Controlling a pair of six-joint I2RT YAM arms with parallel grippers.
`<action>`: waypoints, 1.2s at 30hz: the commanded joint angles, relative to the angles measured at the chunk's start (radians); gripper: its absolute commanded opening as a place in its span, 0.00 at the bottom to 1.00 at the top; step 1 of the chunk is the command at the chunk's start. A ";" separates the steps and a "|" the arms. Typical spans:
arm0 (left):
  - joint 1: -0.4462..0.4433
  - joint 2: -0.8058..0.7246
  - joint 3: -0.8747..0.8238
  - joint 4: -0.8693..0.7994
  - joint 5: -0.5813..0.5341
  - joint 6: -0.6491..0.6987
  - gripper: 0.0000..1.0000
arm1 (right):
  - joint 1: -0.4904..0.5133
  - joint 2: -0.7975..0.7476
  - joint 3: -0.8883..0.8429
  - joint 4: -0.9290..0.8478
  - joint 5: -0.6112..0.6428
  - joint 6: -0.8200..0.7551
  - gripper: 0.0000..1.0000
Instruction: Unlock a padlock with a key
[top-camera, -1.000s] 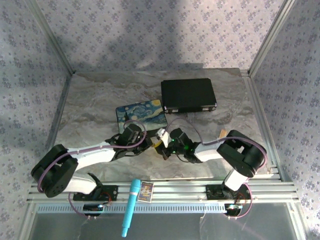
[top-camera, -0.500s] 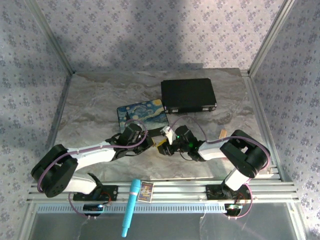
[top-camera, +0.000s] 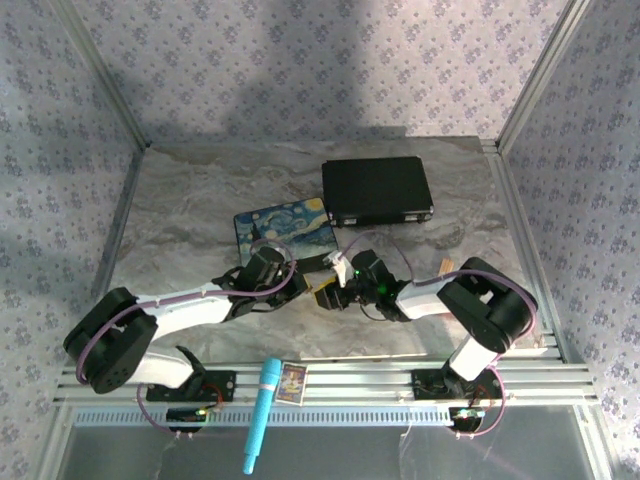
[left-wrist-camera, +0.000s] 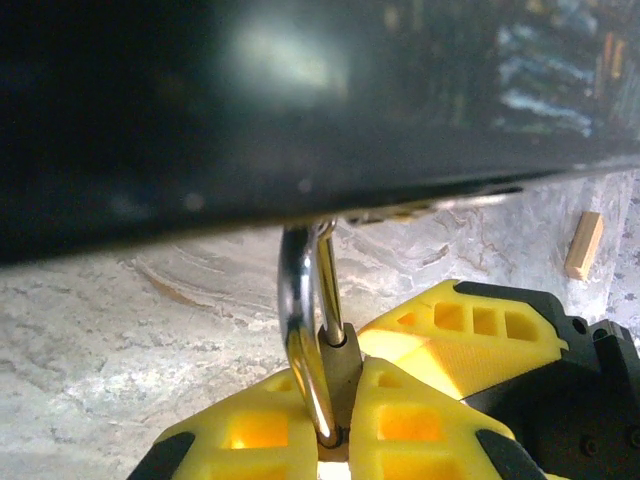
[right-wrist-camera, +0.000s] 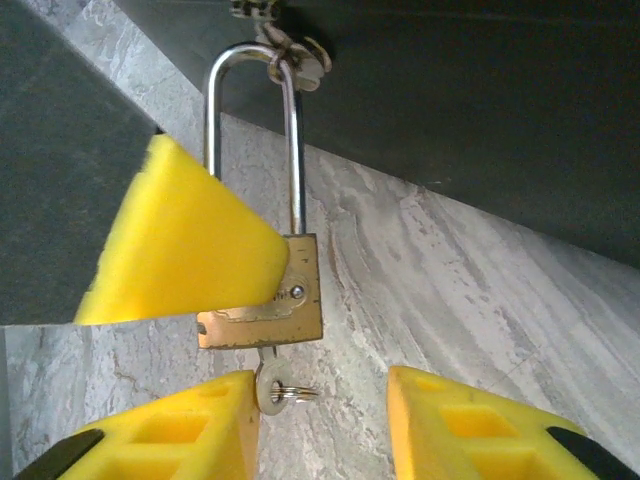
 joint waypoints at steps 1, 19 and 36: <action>-0.019 -0.002 -0.007 -0.004 0.058 0.013 0.00 | -0.028 0.015 0.012 0.021 0.035 0.038 0.41; -0.018 0.004 -0.031 0.074 0.095 -0.022 0.00 | -0.038 0.094 0.012 0.152 -0.056 0.130 0.08; -0.022 -0.015 0.020 -0.157 -0.032 0.066 0.00 | 0.095 -0.192 -0.002 -0.188 0.301 0.053 0.53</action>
